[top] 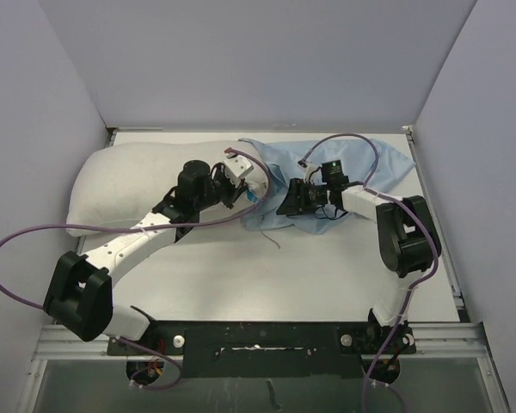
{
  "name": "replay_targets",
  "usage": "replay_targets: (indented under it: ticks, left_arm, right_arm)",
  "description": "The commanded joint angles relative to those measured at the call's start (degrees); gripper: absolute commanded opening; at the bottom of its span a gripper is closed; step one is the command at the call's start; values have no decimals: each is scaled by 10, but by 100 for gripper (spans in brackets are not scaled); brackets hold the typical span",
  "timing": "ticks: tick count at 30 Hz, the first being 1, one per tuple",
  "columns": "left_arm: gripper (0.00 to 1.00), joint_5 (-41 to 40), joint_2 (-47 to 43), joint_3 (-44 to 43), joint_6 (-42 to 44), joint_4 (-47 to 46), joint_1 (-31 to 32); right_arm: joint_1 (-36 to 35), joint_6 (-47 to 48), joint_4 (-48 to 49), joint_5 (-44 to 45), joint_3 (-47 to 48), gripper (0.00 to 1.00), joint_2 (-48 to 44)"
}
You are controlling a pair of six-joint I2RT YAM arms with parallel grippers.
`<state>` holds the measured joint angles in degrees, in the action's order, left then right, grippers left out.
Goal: Put the pillow into the pillowcase
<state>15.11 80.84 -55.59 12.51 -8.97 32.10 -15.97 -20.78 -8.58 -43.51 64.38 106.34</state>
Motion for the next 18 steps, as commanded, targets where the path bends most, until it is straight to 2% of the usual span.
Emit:
replay_targets:
  ticks: [1,5,13,16,18]
  left_arm:
    - [0,23,-37,-17,-13,-51,-10]
    - [0,28,-37,-28,-18,-52,-16]
    - [0,57,-30,-62,-69,-78,-46]
    - [0,59,-26,-80,-94,-87,-55]
    - [0,57,-23,-87,-113,-99,-60]
  right_arm:
    - [-1,-60,92,78,34,52,21]
    - [0,-69,95,121,53,52,45]
    - [-4,-97,137,127,90,50,77]
    - [-6,-111,151,115,96,44,86]
    - [-9,-113,151,117,98,32,89]
